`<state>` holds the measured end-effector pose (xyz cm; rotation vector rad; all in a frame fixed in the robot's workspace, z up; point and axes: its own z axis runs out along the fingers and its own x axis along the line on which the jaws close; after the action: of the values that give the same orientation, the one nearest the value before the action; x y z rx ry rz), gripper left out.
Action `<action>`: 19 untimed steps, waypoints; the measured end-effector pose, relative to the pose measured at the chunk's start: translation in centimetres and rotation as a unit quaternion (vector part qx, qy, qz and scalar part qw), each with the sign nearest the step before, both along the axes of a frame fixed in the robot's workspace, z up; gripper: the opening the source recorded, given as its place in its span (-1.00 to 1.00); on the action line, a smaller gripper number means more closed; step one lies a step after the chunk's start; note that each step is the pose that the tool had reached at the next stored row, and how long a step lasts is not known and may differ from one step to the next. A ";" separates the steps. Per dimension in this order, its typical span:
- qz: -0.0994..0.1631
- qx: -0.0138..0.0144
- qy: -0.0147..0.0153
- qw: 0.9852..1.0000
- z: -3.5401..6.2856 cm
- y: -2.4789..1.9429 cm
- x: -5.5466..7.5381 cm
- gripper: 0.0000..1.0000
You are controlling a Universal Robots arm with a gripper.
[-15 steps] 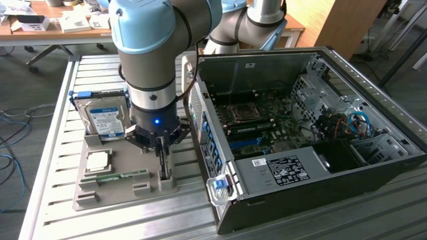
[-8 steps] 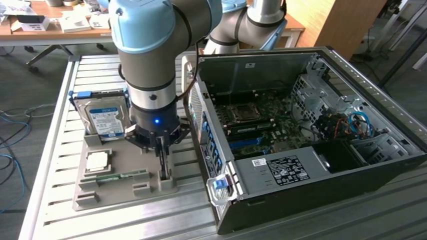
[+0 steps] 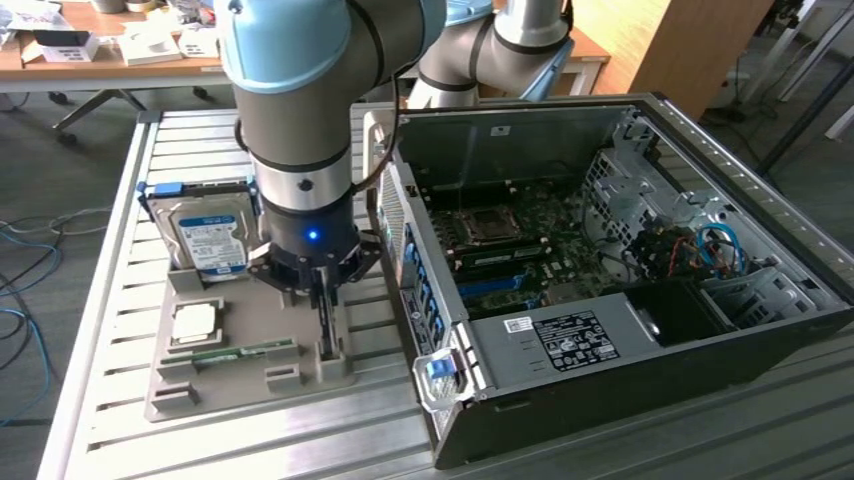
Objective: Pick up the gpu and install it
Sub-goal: 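Pick up the gpu and move the gpu toward the slot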
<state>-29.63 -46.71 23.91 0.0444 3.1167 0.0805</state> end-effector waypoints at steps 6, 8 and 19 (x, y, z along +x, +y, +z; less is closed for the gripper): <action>0.000 0.000 0.000 1.000 1.08 0.00 0.0 -0.47; 0.000 0.000 0.000 1.000 1.50 0.00 0.0 -0.47; 0.000 0.000 0.000 1.000 4.94 0.00 0.0 -0.47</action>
<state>-29.60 -46.71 28.85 0.0444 3.1167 0.0815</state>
